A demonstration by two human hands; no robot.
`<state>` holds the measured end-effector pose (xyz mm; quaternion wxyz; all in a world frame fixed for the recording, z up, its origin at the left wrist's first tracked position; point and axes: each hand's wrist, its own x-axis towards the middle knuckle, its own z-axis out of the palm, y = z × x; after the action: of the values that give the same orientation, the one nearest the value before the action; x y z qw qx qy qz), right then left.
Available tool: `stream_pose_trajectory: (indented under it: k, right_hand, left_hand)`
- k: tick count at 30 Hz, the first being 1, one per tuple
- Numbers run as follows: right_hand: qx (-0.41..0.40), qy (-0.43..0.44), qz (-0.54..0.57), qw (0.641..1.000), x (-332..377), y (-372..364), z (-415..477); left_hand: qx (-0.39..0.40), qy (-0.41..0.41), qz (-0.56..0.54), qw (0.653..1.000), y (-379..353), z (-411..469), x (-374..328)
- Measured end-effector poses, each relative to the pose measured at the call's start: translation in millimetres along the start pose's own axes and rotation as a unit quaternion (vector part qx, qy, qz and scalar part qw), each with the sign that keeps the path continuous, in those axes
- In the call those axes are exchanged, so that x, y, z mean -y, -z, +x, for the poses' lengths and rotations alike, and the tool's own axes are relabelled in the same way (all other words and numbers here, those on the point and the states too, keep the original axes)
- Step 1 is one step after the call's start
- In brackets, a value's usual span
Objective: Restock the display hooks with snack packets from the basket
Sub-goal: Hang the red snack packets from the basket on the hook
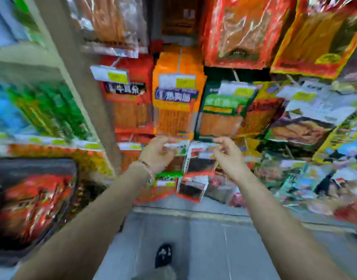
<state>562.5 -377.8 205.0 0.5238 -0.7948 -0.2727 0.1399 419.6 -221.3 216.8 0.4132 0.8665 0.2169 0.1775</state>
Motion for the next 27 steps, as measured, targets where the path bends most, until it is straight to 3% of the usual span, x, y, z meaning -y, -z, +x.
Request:
stream_pose_trajectory:
  k: [3, 6, 11, 13, 16, 21, 27]
  right_hand:
    - [0.113, -0.126, -0.010, 0.986, -65, -47, -72]
    - [0.226, -0.270, -0.042, 0.935, -120, -87, -139]
    - [0.358, -0.390, -0.109, 0.842, -167, -126, -222]
    - [0.402, -0.405, -0.117, 0.813, -169, -141, -239]
    - [0.435, -0.392, -0.145, 0.798, -163, -173, -243]
    - [0.488, -0.320, -0.253, 0.772, -133, -247, -213]
    - [0.475, -0.268, -0.243, 0.802, -69, -374, -165]
  left_hand:
    - [0.051, 0.239, -0.079, 0.967, -26, -101, 74]
    - [0.065, 0.374, -0.082, 0.922, -46, -206, 127]
    - [0.021, 0.591, -0.181, 0.786, -47, -337, 181]
    - [-0.008, 0.624, -0.196, 0.756, -37, -366, 196]
    - [-0.061, 0.645, -0.204, 0.734, -18, -392, 220]
    - [-0.044, 0.675, -0.179, 0.714, 30, -404, 263]
    - [-0.131, 0.685, -0.254, 0.670, 137, -382, 335]
